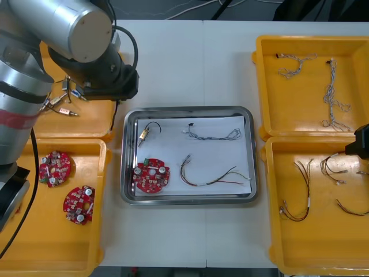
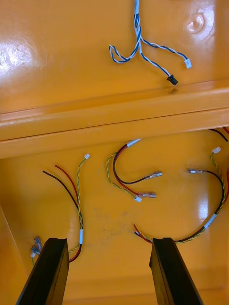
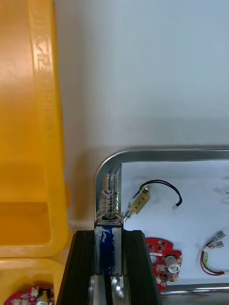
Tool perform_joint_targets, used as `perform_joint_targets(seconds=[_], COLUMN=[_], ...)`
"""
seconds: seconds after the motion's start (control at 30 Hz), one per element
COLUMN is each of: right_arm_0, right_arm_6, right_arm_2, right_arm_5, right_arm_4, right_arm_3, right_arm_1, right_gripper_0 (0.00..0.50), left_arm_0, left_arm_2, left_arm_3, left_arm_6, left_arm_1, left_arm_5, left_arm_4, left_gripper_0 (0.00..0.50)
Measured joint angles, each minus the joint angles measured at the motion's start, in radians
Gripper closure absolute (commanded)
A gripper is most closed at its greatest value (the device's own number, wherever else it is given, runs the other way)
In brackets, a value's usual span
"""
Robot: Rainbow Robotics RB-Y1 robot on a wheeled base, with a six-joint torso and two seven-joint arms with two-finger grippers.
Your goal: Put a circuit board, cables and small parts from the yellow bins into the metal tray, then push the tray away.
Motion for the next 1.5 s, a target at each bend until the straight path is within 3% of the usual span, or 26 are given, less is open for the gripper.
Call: perform_joint_targets(seconds=[0.4,1.5], right_arm_0=[0.0,0.0], right_arm_6=[0.0,0.0], right_arm_2=[0.0,0.0], right_arm_5=[0.0,0.0], right_arm_4=[0.0,0.0], right_arm_3=[0.0,0.0], right_arm_1=[0.0,0.0], right_gripper_0=[0.0,0.0], left_arm_0=[0.027,0.096], left_arm_2=[-0.12,-0.395], left_arm_3=[-0.017,-0.021], left_arm_6=[0.035,0.138], left_arm_1=[-0.011,-0.011], left_arm_5=[-0.045,-0.345], left_arm_4=[0.003,-0.083], left_gripper_0=[0.5,0.5])
